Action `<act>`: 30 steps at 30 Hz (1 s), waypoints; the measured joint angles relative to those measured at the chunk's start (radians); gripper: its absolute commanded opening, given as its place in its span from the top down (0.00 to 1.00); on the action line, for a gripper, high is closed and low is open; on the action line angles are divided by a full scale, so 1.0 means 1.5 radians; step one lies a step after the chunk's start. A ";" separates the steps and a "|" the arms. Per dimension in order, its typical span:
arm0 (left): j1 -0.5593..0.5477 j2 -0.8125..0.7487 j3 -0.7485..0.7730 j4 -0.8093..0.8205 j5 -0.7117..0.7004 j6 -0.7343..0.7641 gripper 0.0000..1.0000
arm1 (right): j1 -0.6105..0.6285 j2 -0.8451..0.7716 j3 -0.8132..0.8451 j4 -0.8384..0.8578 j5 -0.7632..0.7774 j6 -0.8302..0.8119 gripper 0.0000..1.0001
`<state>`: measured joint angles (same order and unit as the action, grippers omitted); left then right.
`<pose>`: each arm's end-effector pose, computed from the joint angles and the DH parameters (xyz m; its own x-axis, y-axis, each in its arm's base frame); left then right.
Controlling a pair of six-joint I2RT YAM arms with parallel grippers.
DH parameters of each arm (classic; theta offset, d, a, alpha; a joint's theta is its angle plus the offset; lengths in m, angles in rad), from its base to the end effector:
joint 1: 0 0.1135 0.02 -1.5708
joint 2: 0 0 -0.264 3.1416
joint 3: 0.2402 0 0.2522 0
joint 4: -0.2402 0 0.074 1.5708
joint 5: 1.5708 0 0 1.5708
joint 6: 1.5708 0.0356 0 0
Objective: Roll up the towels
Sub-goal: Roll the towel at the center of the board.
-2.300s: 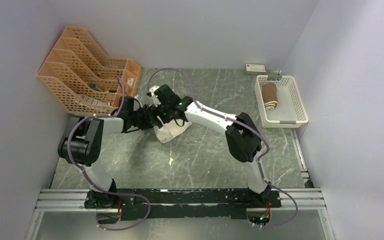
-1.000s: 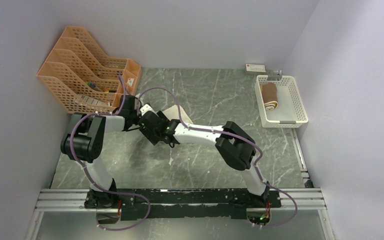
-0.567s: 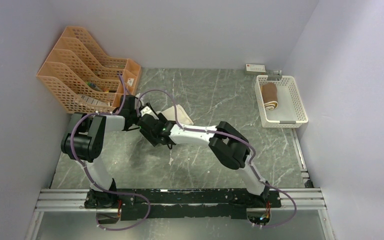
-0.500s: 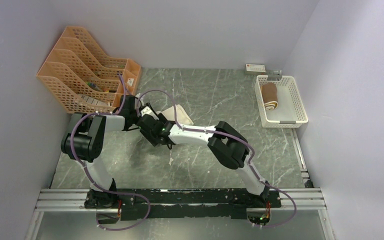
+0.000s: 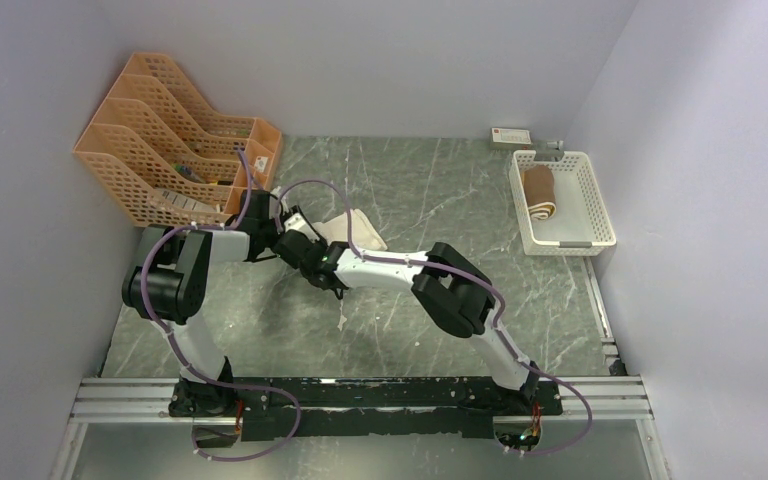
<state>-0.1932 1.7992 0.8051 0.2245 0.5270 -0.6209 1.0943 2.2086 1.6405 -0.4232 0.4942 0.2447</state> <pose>0.3291 -0.0826 0.1251 -0.8582 -0.3445 -0.3805 0.0260 0.7112 -0.7025 0.2323 0.4131 0.1562 -0.5330 -0.5676 -0.6274 -0.5504 0.7958 -0.2524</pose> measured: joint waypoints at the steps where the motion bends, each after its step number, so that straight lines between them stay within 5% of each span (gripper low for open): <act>1: 0.000 0.000 0.000 0.000 0.000 0.001 0.44 | 0.000 0.000 0.000 0.001 0.000 0.002 0.69; 9: 0.008 -0.004 0.002 -0.009 0.006 0.003 0.34 | -0.019 -0.049 -0.084 0.086 -0.061 0.007 0.74; 21: 0.049 -0.135 0.006 -0.114 -0.043 0.000 0.26 | -0.179 -0.162 -0.271 0.313 -0.450 0.049 0.77; 30: 0.056 -0.187 -0.028 -0.097 -0.057 -0.023 0.25 | -0.277 -0.147 -0.312 0.439 -0.680 0.143 0.68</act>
<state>-0.1089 1.5192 0.7624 0.0784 0.4416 -0.6552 0.6792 1.9877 1.1721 0.2356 -0.5259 0.4599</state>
